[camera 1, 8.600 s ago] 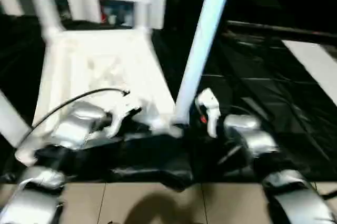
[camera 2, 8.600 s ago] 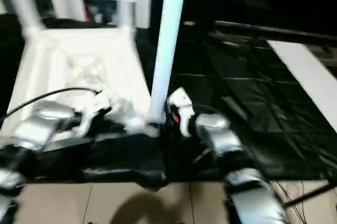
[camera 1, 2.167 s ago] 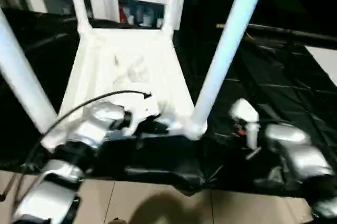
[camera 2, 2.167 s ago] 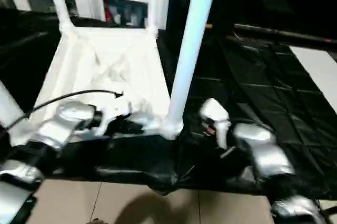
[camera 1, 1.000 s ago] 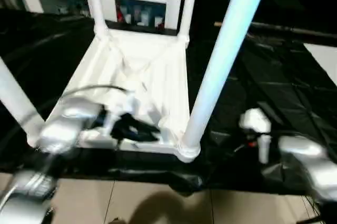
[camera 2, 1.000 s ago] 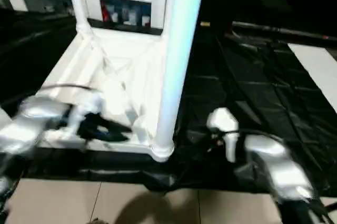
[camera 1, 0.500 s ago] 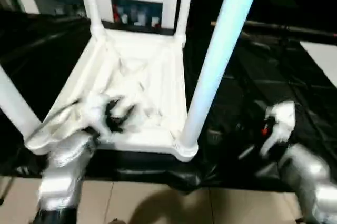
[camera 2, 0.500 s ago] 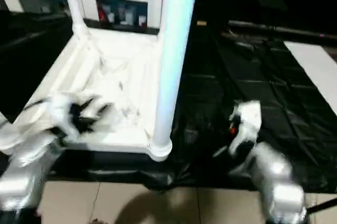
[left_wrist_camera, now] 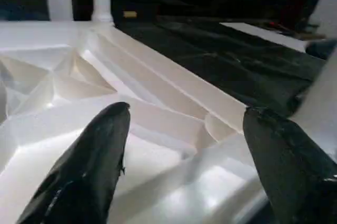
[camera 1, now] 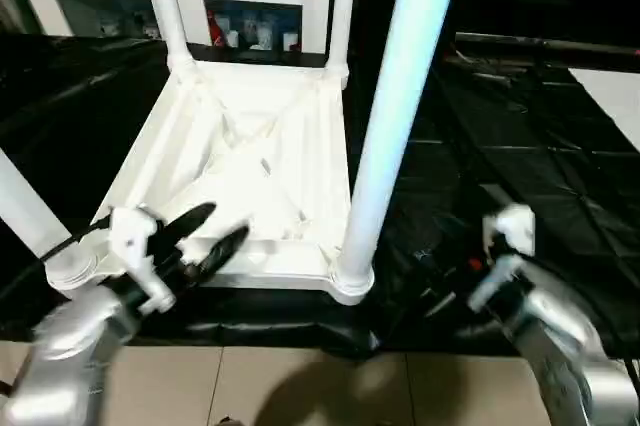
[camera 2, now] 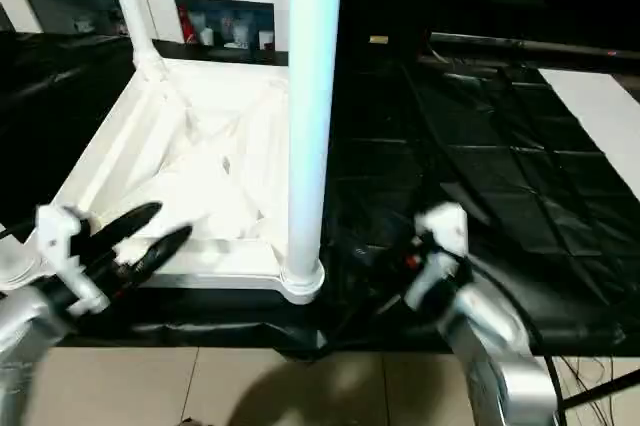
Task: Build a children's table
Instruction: Rotate leg to tighten
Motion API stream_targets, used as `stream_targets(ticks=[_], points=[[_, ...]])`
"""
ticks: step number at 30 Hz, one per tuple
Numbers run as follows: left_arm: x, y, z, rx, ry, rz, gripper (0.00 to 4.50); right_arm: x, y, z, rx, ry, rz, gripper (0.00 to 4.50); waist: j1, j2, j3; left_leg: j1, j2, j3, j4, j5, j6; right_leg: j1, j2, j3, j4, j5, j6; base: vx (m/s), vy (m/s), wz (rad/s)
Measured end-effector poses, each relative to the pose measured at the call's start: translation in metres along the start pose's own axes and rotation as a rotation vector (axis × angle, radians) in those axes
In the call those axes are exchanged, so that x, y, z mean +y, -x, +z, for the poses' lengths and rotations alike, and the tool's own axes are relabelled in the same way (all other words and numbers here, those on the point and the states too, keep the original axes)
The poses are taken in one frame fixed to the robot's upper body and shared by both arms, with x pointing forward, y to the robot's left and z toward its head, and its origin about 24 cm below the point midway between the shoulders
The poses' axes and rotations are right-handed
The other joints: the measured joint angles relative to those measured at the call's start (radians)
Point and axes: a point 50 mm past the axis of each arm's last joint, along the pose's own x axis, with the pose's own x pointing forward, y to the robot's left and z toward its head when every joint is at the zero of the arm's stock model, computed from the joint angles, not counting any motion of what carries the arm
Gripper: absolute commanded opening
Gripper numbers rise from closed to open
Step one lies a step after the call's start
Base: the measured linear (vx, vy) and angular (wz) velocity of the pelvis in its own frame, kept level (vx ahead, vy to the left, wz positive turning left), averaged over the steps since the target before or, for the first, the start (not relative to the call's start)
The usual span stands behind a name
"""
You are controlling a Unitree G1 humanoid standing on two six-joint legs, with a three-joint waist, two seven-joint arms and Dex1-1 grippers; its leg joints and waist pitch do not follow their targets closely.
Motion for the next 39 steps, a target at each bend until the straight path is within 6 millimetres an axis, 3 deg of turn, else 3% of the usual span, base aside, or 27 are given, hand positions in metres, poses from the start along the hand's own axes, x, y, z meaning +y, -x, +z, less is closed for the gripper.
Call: stream_targets(ticks=[5, 9, 17, 26, 33, 36, 39], points=[[0.002, 0.024, -0.003, 0.046, 0.042, 0.000, 4.39, 0.003, 0.000, 0.001, 0.023, -0.012, 0.094, 4.50, 0.006, -0.001, -0.001, 0.001, 0.000, 0.000, 0.000, 0.000, 0.000, 0.001, 0.000, 0.000, 0.000, 0.000, 0.000, 0.000, 0.000, 0.00], [-0.002, 0.052, -0.008, 0.115, 0.085, -0.026, 4.39, 0.008, -0.002, -0.001, 0.064, -0.007, 0.188, 4.50, 0.000, -0.006, -0.003, 0.000, 0.000, 0.000, 0.000, 0.000, 0.000, 0.001, 0.001, 0.000, 0.000, 0.000, 0.000, 0.000, 0.000, 0.00], [-0.007, 0.084, -0.013, 0.130, 0.128, 0.048, 4.39, 0.006, -0.006, 0.006, 0.070, 0.012, 0.258, 4.50, 0.012, -0.015, -0.008, 0.002, 0.000, 0.000, 0.001, 0.000, 0.000, 0.001, 0.000, 0.001, -0.001, 0.000, 0.001, 0.000, 0.000, 0.00], [0.032, 0.118, -0.002, -0.009, 0.074, 0.369, 4.39, 0.006, -0.014, 0.004, 0.059, 0.040, 0.252, 4.50, 0.017, -0.016, -0.008, 0.009, 0.000, -0.002, 0.001, 0.000, 0.000, 0.007, 0.001, 0.000, 0.000, -0.001, 0.001, 0.000, 0.000, 0.00], [0.046, 0.120, 0.013, -0.096, 0.080, 0.413, 4.39, 0.011, -0.020, -0.001, 0.066, 0.022, 0.265, 4.50, 0.019, -0.016, -0.007, 0.010, -0.001, -0.003, 0.004, 0.000, 0.000, 0.009, 0.000, 0.000, -0.001, -0.001, 0.001, 0.000, 0.000, 0.00], [0.056, 0.108, 0.020, -0.136, 0.068, 0.416, 4.39, 0.007, -0.025, -0.005, 0.068, 0.051, 0.206, 4.50, 0.020, -0.013, -0.005, 0.016, -0.001, -0.004, 0.004, 0.000, 0.000, 0.014, 0.001, 0.000, -0.001, -0.001, 0.001, 0.000, 0.000, 0.00], [0.077, 0.091, 0.032, -0.167, 0.026, 0.468, 4.39, 0.010, -0.046, -0.015, 0.067, 0.072, 0.136, 4.50, 0.016, -0.009, -0.004, 0.018, -0.001, -0.011, 0.004, 0.000, 0.000, 0.015, 0.001, -0.005, -0.001, -0.001, 0.001, 0.000, 0.000, 0.00]])
